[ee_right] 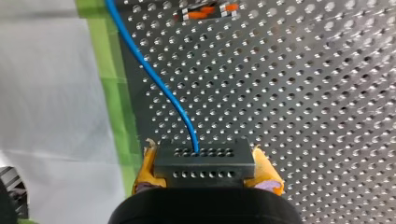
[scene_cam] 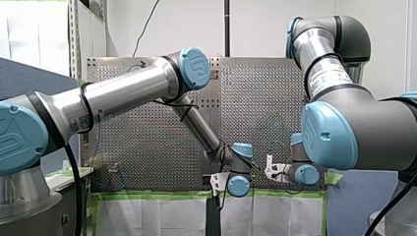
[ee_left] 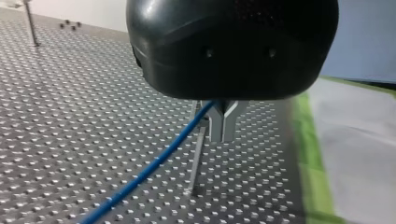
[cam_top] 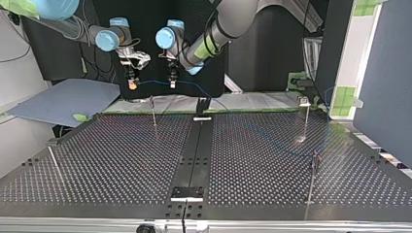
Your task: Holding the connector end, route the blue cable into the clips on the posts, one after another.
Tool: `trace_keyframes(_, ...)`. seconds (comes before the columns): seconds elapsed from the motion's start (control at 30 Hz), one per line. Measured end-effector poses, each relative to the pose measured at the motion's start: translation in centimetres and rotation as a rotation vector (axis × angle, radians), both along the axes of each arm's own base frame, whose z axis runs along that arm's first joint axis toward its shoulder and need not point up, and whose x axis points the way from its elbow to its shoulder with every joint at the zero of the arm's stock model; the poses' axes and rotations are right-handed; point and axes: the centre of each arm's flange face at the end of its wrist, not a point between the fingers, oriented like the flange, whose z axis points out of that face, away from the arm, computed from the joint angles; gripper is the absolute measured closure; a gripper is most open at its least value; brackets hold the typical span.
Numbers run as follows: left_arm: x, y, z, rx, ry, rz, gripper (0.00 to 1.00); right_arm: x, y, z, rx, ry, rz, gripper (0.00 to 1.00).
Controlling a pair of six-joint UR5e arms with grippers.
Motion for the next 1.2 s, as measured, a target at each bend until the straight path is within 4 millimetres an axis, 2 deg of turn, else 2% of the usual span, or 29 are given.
trace_keyframes(0.17,1.2,-1.1,1.5,-0.038,-0.032,0.017,1.0,-0.2,0.0,-1.6,0.021,0.0,0.0,1.0)
trace_keyframes(0.33,1.4,-1.7,2.0,-0.048,-0.04,0.016,1.0,-0.4,-0.7,-1.9,0.025,-0.02,0.01,1.0)
trace_keyframes(0.53,1.2,-2.0,2.1,-0.059,-0.048,0.011,1.0,-0.5,-1.7,-1.6,0.016,-0.02,0.018,1.0)
trace_keyframes(0.77,1.2,-2.1,2.0,-0.063,-0.058,0.014,1.0,-1.4,-2.6,-1.5,0.004,-0.009,0.008,1.0)
trace_keyframes(1.03,2.1,-1.8,0.7,-0.083,-0.069,0.021,1.0,-1.8,-3.3,-1.2,-0.031,-0.023,0.033,1.0)
trace_keyframes(1.2,2.7,-2.8,1.1,-0.105,-0.081,0.001,1.0,-2.3,-3.4,-2.2,-0.021,-0.047,0.043,1.0)
